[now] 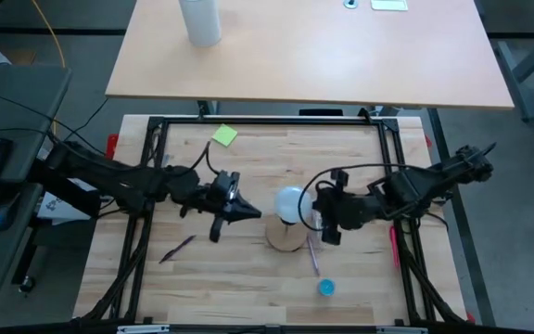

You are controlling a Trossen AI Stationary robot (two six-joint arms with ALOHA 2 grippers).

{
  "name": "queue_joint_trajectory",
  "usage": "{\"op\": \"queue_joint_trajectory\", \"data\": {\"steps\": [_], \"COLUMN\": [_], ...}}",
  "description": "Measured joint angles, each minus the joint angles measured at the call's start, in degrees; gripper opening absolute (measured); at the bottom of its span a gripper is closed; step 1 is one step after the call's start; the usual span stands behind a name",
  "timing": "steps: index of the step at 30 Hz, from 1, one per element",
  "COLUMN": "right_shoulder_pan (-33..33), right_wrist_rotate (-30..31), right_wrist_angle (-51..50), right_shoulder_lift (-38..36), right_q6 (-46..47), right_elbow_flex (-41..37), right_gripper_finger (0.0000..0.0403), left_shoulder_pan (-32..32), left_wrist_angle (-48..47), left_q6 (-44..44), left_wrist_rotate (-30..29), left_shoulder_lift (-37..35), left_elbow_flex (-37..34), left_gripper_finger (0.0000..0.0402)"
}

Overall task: Screw lightbulb
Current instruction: Remove the lightbulb from the lamp

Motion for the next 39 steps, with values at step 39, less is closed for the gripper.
{"op": "queue_joint_trajectory", "data": {"steps": [39], "right_shoulder_pan": [1.4], "right_wrist_rotate": [-7.9], "right_wrist_angle": [16.0], "right_shoulder_lift": [2.6], "right_q6": [-0.6], "right_elbow_flex": [0.1], "right_gripper_finger": [0.0], "left_shoulder_pan": [11.1], "left_wrist_angle": [17.9], "left_q6": [-1.5], "left_wrist_rotate": [-2.2], "left_shoulder_lift": [14.7], "left_elbow_flex": [0.0], "left_gripper_finger": [0.0]}}
